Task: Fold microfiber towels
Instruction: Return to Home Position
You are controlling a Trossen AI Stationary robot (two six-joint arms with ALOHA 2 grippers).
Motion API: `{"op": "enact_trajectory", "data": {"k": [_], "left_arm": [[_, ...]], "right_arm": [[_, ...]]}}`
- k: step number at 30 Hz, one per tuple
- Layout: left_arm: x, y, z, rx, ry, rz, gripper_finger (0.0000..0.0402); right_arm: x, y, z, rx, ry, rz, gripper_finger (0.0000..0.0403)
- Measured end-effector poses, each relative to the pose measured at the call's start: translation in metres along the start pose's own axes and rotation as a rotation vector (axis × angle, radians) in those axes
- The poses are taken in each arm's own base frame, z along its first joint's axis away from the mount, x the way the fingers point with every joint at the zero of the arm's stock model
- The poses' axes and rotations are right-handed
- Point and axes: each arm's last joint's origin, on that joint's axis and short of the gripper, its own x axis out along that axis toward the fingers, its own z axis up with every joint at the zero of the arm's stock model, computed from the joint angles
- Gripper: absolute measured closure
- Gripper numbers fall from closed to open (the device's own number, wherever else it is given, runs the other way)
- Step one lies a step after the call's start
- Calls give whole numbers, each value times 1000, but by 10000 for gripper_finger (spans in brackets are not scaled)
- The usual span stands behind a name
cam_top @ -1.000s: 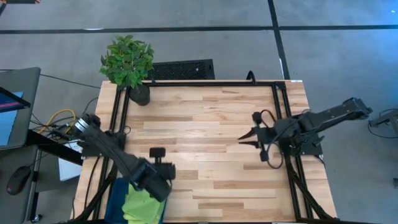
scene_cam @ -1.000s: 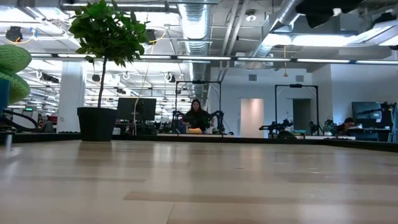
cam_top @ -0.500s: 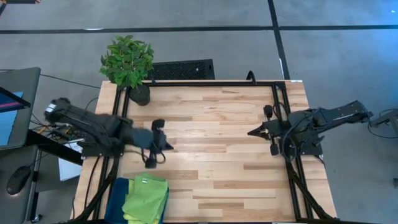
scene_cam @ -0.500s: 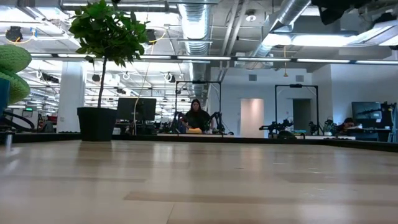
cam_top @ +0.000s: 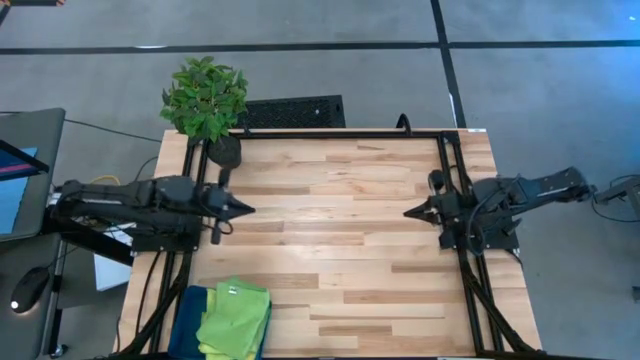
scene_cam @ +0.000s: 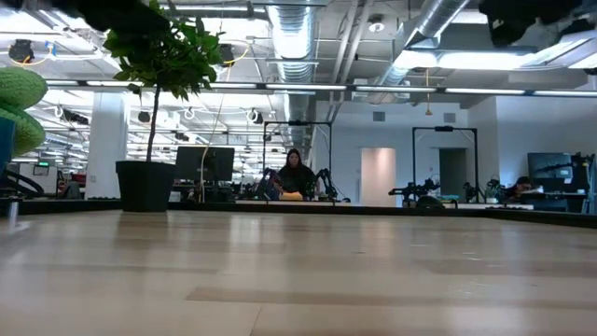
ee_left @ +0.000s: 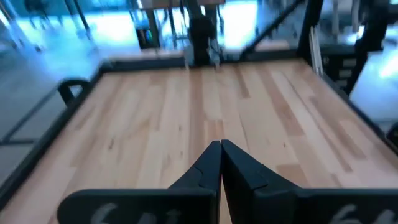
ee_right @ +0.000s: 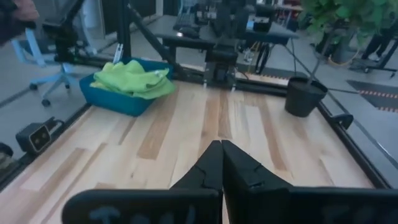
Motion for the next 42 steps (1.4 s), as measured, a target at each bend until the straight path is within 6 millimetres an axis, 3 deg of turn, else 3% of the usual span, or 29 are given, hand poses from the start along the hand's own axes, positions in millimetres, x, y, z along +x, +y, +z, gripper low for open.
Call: {"op": "enact_trajectory", "data": {"k": [11,19,32,38,42], "left_arm": [[-51,1,-52,-30,-386,43,401],[-30,1,-69,-48,-244,90,401],[-8,-2,-109,-24,-242,69,401],[-6,-4,-110,10,-286,18,401],[-5,-4,-111,9,-270,18,401]], "right_arm": [[-16,-5,-28,74,-145,-77,386],[-14,-7,-55,148,-181,-154,386],[4,-2,-88,162,-232,-142,385],[15,2,-109,146,-242,-144,388],[16,2,-112,139,-211,-141,383]]}}
